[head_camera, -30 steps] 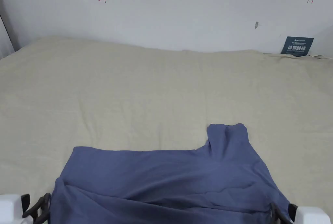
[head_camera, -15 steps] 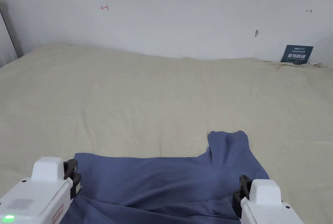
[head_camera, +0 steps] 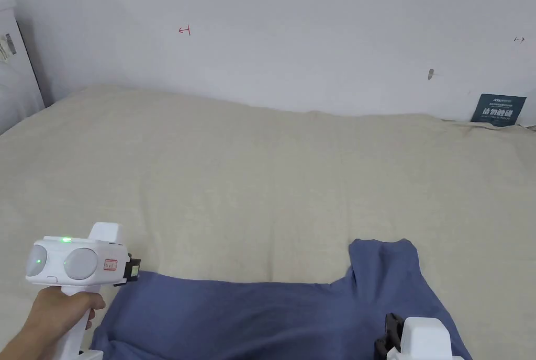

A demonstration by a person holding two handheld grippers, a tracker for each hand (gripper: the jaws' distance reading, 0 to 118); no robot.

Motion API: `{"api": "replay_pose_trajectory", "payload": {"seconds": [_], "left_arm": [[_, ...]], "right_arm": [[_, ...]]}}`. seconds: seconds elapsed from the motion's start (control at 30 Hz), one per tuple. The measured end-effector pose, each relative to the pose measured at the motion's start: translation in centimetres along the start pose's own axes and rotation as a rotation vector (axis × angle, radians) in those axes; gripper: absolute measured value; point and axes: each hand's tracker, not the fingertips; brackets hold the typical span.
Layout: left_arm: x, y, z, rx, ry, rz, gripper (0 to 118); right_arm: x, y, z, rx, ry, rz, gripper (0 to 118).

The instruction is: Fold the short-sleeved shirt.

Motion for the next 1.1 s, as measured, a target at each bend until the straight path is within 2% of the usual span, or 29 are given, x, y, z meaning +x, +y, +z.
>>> {"api": "replay_pose_trajectory", "payload": {"seconds": [0.03, 0.1, 0.17, 0.33, 0.4, 0.43, 0.47, 0.57, 0.63, 0.73, 0.97, 1.1], "left_arm": [[-0.1, 0.2, -0.6, -0.009, 0.02, 0.0, 11], [-0.1, 0.3, -1.6, -0.041, 0.046, -0.012, 40], [0.3, 0.4, -1.9, -0.08, 0.03, -0.019, 58], [1.1, 0.2, -3.6, -0.147, 0.061, -0.034, 58], [1.3, 0.4, -3.4, -0.137, 0.055, -0.031, 55], [1.6, 0.6, -3.2, -0.137, 0.067, -0.038, 48], [1.9, 0.6, -3.1, -0.138, 0.065, -0.04, 31], [2.9, 0.7, -2.9, -0.124, 0.052, -0.071, 2], [3.4, 0.5, -2.8, -0.126, 0.058, -0.121, 0], [2.8, 0.8, -1.9, -0.133, 0.007, -0.084, 0], [1.6, 1.4, 2.9, 0.03, -0.106, -0.055, 0], [1.6, 1.1, 4.9, 0.097, -0.099, -0.078, 0]], "right_arm": [[0.0, 0.0, -0.2, -0.004, -0.001, 0.003, 1], [0.1, 0.0, -0.3, -0.013, -0.002, 0.006, 1], [0.2, -0.1, -0.5, -0.017, -0.002, 0.008, 1], [0.5, -0.4, -1.0, -0.036, -0.01, 0.003, 1], [0.6, -0.6, -1.1, -0.042, -0.013, 0.006, 1], [0.6, -0.7, -1.1, -0.047, -0.013, 0.008, 1], [0.6, -0.8, -1.2, -0.052, -0.015, 0.008, 1], [0.7, -1.1, -1.3, -0.062, -0.017, 0.01, 1], [0.7, -1.3, -1.4, -0.067, -0.018, 0.01, 1], [0.9, -1.5, -1.4, -0.076, -0.018, 0.008, 1], [2.3, -1.1, -2.1, -0.086, -0.023, 0.014, 1], [4.3, 0.1, -3.6, -0.09, -0.032, -0.002, 1]]}}
